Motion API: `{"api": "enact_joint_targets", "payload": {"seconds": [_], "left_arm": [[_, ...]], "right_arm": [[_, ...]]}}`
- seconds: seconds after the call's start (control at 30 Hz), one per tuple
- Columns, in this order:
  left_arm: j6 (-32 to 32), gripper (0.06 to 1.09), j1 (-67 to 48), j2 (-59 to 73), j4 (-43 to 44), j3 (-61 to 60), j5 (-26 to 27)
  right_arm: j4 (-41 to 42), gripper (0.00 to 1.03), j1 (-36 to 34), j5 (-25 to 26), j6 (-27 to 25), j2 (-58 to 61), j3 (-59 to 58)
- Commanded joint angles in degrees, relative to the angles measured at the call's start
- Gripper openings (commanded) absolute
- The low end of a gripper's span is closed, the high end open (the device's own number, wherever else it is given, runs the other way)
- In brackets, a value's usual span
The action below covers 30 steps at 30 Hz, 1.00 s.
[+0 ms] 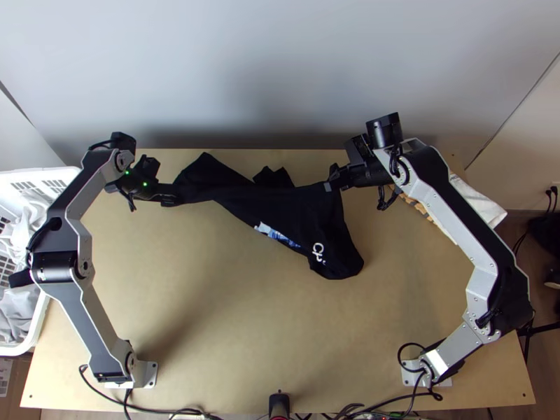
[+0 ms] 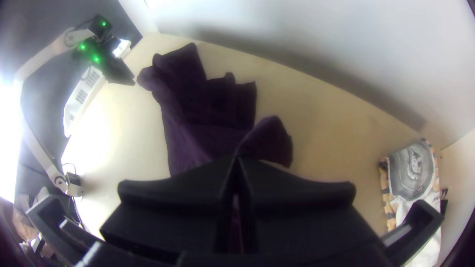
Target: Fold the t-shirt
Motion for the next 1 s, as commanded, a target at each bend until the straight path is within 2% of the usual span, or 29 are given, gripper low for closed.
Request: {"api": "enact_joint_targets", "payload": {"seconds": [0.0, 0.23, 0.5, 0.97], "left_arm": [[1.12, 1.04, 0.35, -0.38, 3.52, -2.75, -1.86], [2.00, 1.04, 2.11, 0.59, 6.42, -2.92, -4.06], [2.09, 1.04, 3.78, 2.78, 7.04, -1.61, -3.88], [-0.11, 1.03, 3.25, 3.40, 5.46, -0.02, 3.50]], "right_arm": [[0.02, 0.03, 0.12, 0.02, 0.05, -0.18, -0.43], [0.02, 0.03, 0.29, 0.02, 0.23, -0.01, -0.34], [0.02, 0.03, 0.55, 0.02, 0.23, 0.25, -0.34], [0.02, 0.03, 0.64, 0.02, 0.32, 0.08, -0.34]]}}
